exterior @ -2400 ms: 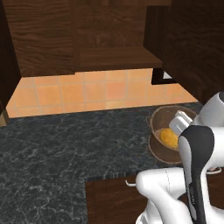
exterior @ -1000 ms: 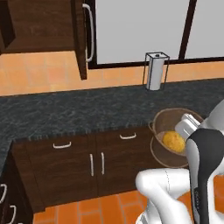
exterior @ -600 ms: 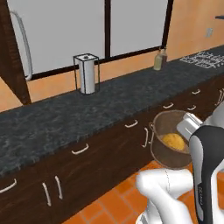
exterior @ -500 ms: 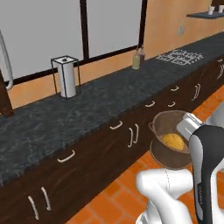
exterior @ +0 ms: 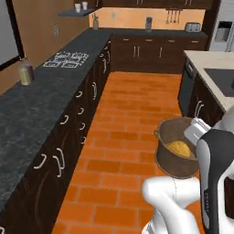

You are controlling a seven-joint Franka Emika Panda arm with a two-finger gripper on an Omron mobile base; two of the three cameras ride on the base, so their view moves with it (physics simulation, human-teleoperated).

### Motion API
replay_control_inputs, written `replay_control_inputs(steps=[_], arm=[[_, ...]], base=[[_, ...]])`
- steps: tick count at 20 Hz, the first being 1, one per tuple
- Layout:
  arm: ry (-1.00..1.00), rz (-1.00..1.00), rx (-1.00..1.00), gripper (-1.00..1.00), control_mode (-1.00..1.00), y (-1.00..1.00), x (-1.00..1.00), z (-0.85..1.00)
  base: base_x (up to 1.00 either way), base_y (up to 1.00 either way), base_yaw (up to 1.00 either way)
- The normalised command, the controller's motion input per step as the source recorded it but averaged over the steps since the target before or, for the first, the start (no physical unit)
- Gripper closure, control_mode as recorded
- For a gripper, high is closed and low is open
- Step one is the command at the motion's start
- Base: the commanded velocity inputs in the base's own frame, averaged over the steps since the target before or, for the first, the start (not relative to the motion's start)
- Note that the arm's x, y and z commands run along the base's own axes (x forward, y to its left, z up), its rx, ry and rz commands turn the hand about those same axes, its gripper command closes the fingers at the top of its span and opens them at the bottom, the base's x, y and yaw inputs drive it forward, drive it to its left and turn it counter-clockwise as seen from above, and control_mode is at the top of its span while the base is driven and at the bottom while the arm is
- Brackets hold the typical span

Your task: Open the cabinet, pick up the bread from the cabinet and place it in the basket. Then move the basket to the dining counter.

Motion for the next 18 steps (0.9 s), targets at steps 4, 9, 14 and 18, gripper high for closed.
replay_control_inputs(steps=[4,9,14,18], arm=[[0.0,0.0,0.0,1.0,1.0,0.0,0.0,0.0],[0.0,0.0,0.0,1.0,1.0,0.0,0.0,0.0],[0.0,0.0,0.0,1.0,1.0,0.0,0.0,0.0],[0.0,0.0,0.0,1.0,1.0,0.0,0.0,0.0]], base=[[0.0,0.16,-0.99],[0.03,-0.24,-0.86],[0.4,-1.0,-0.19],[0.96,-1.0,0.01]])
